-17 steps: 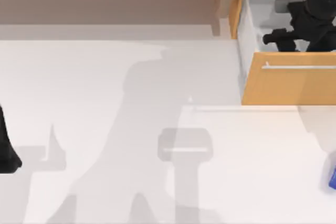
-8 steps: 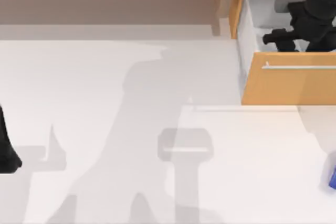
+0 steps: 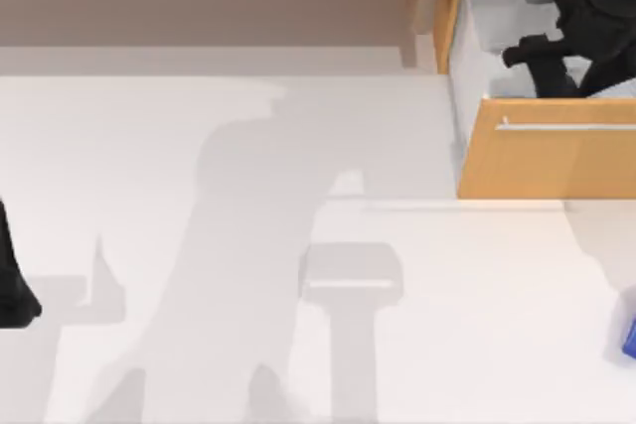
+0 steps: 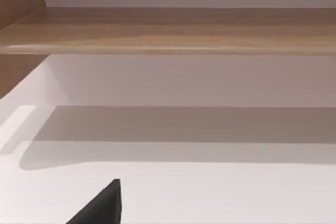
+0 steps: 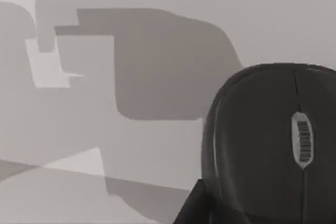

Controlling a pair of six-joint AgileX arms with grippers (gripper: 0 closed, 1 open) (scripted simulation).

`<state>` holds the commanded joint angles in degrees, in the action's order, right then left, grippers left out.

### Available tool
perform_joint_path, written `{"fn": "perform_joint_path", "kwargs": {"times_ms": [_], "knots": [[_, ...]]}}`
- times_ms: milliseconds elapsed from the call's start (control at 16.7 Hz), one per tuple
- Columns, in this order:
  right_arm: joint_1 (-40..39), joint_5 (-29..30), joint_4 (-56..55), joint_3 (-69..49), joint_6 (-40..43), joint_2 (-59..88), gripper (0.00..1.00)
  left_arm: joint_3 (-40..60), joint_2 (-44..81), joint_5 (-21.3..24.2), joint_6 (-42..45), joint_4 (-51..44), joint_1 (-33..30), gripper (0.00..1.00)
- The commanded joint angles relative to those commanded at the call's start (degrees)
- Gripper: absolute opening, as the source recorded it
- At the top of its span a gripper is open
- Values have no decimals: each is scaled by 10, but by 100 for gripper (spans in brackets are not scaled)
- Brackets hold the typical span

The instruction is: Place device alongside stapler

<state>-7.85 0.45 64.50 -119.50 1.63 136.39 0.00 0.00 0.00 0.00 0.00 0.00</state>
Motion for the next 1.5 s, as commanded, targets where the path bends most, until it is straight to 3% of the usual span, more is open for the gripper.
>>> {"fn": "perform_joint_path", "kwargs": {"times_ms": [600,1500], "knots": [[69,5,-47,141,67,-234,0,0,0,0,0,0,0,100],[232,-5,-160,537,143,-462,0,0,0,0,0,0,0,100]]}}
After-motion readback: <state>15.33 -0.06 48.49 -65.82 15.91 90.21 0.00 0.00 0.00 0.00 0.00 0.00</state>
